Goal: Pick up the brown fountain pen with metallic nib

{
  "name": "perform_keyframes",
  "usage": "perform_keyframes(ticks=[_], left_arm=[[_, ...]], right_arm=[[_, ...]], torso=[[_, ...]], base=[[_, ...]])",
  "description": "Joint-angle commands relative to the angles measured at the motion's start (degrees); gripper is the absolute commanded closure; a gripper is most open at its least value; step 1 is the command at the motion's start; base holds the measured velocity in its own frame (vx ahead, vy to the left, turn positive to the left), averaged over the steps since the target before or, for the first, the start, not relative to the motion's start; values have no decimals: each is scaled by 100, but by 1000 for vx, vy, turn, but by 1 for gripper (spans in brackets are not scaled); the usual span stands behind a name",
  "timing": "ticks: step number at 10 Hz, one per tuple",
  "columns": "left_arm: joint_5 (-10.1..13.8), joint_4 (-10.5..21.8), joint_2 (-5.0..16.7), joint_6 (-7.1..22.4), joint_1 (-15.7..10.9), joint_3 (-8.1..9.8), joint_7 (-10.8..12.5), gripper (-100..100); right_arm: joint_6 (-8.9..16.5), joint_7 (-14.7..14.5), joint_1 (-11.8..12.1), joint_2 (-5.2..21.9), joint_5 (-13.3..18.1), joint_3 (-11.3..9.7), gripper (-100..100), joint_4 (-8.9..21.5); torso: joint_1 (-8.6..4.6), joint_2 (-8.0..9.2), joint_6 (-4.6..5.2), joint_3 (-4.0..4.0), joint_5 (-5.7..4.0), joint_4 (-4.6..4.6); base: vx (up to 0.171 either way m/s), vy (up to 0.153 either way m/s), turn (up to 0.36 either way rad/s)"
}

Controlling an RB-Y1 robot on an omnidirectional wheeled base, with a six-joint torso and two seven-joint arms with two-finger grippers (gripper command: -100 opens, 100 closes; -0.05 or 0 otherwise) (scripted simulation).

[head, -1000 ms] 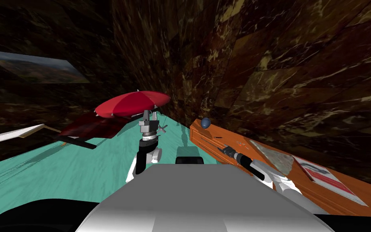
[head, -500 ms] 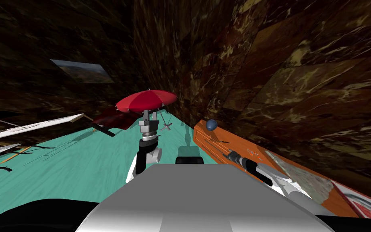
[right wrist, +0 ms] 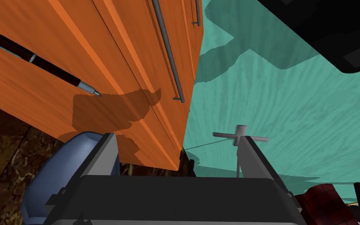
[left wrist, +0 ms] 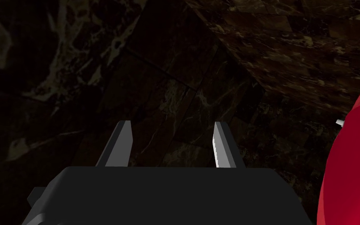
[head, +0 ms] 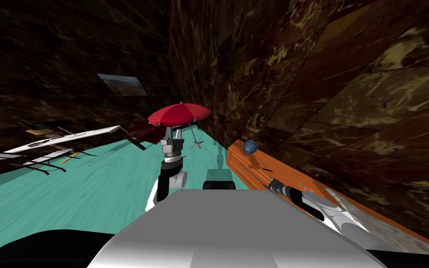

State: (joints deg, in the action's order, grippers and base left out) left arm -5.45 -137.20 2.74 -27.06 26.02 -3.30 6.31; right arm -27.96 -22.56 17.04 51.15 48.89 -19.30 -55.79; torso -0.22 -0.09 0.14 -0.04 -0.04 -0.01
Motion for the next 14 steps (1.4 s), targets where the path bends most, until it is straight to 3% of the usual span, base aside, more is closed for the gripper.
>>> perform_keyframes(ticks=[1, 4, 6, 10, 14], left_arm=[[0, 0, 0, 0, 0, 0, 0, 0], [0, 0, 0, 0, 0, 0, 0, 0], [0, 0, 0, 0, 0, 0, 0, 0], [0, 0, 0, 0, 0, 0, 0, 0], [0, 0, 0, 0, 1, 1, 0, 0]], right_arm=[[-37, -16, -47, -2, 31, -15, -100, 160], [-203, -129, -211, 113, 484, -290, -100, 687], [-203, -129, -211, 113, 484, -290, -100, 836], [-445, -260, -438, 176, 1087, -677, -100, 1610], [-583, -323, -568, 146, 1420, -903, -100, 2218]], torso=[[0, 0, 0, 0, 0, 0], [-3, 0, 0, 0, -1, 0], [-7, -3, 0, -2, -3, -1], [-8, -6, -5, -3, -2, -1], [-11, -9, 2, -5, -5, -2]], base=[[7, -14, -41], [15, -22, 275], [14, -27, 96], [23, -40, 311], [23, -60, 183]])
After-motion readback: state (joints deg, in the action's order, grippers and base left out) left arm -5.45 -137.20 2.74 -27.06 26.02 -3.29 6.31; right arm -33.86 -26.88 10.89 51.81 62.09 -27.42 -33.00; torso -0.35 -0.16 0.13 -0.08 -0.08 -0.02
